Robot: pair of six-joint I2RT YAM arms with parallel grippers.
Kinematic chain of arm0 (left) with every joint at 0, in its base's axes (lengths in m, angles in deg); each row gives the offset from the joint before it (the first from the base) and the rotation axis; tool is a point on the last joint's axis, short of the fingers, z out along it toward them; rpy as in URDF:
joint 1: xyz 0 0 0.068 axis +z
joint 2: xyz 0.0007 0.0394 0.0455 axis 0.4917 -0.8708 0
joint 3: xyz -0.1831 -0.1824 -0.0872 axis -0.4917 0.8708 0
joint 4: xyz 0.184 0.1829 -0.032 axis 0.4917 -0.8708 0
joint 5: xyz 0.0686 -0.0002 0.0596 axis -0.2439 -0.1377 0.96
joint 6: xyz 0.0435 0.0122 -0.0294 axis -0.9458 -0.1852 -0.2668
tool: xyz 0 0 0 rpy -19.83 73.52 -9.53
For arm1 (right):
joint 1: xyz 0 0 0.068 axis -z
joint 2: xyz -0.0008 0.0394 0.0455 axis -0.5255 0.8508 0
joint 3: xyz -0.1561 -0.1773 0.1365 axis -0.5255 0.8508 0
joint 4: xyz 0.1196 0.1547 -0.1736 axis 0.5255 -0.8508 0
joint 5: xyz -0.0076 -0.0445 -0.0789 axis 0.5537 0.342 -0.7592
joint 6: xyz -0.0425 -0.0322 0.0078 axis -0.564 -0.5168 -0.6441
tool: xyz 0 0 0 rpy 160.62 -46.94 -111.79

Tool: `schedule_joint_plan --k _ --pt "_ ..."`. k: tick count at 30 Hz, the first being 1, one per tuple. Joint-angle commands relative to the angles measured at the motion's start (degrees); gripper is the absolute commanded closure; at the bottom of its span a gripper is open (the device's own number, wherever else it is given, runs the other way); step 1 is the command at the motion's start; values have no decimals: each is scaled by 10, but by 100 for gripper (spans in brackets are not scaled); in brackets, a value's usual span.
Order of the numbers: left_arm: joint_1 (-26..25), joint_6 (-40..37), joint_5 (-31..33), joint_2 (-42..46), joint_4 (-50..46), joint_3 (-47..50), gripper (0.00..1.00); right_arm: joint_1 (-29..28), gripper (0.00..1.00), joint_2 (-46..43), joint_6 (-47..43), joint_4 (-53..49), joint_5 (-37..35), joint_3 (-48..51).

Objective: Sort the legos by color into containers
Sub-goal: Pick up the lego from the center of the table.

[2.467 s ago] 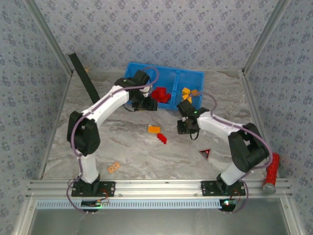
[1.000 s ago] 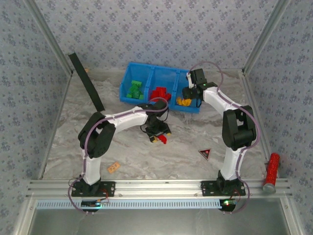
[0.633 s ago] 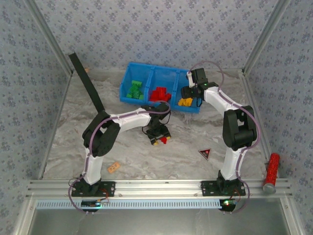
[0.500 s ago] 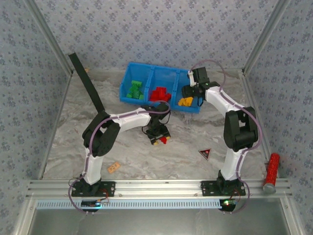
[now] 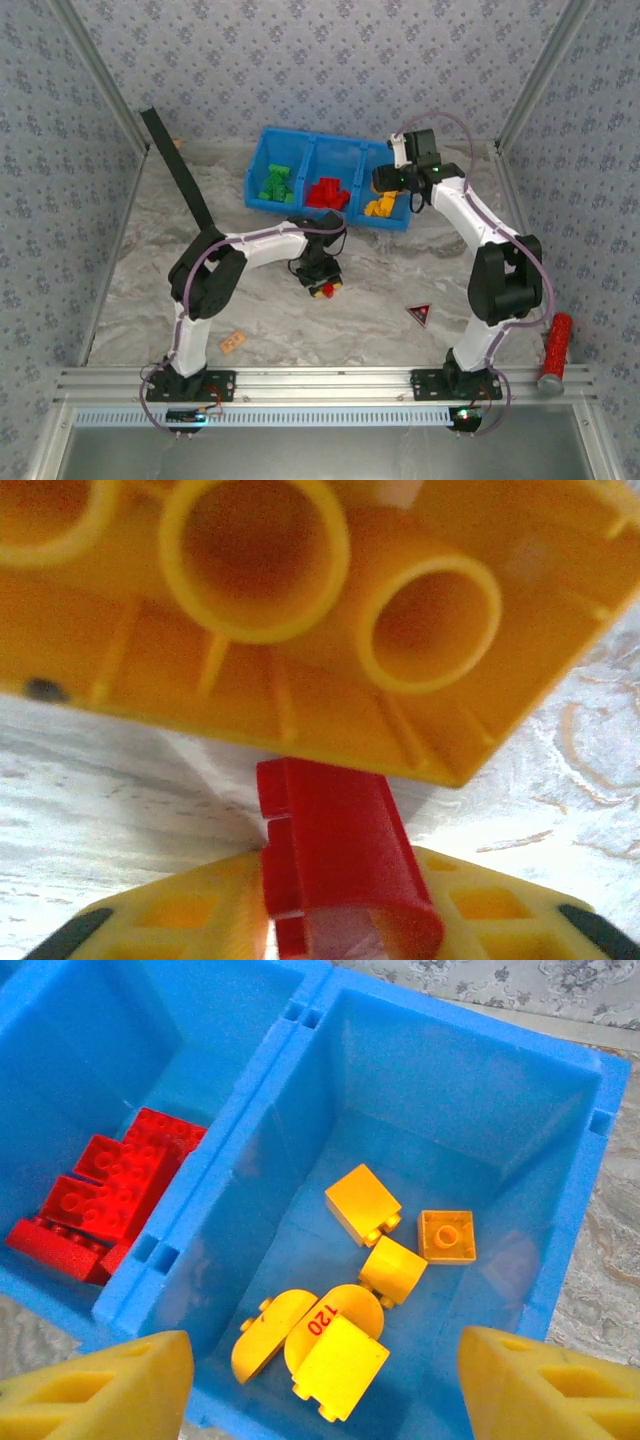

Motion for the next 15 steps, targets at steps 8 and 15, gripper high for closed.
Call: schedule_joint_plan --k 8,15 --pt "13 -25 -5 62 -17 80 82 -12 24 -76 -54 5 78 64" --pt "39 -92 6 150 -73 60 85 -64 27 -102 -156 70 85 122"
